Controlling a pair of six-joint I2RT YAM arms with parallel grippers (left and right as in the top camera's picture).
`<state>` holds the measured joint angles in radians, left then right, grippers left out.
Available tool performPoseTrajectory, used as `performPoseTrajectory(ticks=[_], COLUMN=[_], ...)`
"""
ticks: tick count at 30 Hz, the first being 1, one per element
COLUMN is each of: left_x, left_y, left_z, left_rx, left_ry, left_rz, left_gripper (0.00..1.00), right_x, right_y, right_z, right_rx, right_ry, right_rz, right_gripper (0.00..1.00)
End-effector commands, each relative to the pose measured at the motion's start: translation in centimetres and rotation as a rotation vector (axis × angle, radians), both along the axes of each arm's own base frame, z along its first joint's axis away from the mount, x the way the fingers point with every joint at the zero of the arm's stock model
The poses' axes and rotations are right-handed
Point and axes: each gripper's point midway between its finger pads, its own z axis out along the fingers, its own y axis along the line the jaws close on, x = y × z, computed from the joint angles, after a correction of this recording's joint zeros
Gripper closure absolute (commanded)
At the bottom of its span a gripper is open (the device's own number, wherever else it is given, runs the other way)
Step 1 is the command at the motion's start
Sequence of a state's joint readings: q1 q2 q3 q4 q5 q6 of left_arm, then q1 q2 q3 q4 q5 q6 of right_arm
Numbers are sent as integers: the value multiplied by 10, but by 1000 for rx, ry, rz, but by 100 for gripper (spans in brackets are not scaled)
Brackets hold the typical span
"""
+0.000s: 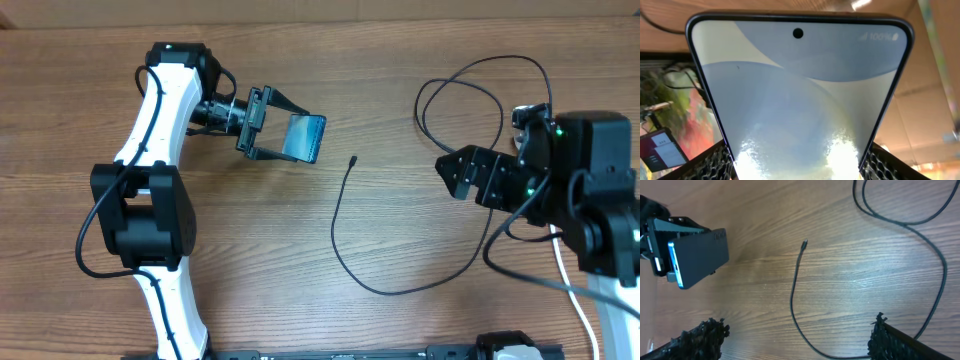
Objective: Plug charger to phone and switch on socket
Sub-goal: 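Bring the right gripper to the phone's bottom edge and grasp it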
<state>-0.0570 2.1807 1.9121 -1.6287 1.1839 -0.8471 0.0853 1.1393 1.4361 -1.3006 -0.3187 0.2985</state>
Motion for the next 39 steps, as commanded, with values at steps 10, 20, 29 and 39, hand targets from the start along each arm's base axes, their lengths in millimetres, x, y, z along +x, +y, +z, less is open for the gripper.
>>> performPoseTrajectory(ticks=[10,20,29,39], left_x=[0,-3,2,1], left_y=[49,66,60,41], left_z=[-62,-78,-85,-85], left_rx=[539,717,772,771], left_ry=[167,182,118,85], left_rz=[70,82,57,29], left_gripper=[34,34,35,33], right_x=[35,53,60,64], right_y=[36,62,98,137], right_z=[-33,-78,-112,-153], right_rx=[177,340,437,468], right_ry=[121,218,255,359], right_rz=[101,127,114,-2], right_gripper=[11,12,14,29])
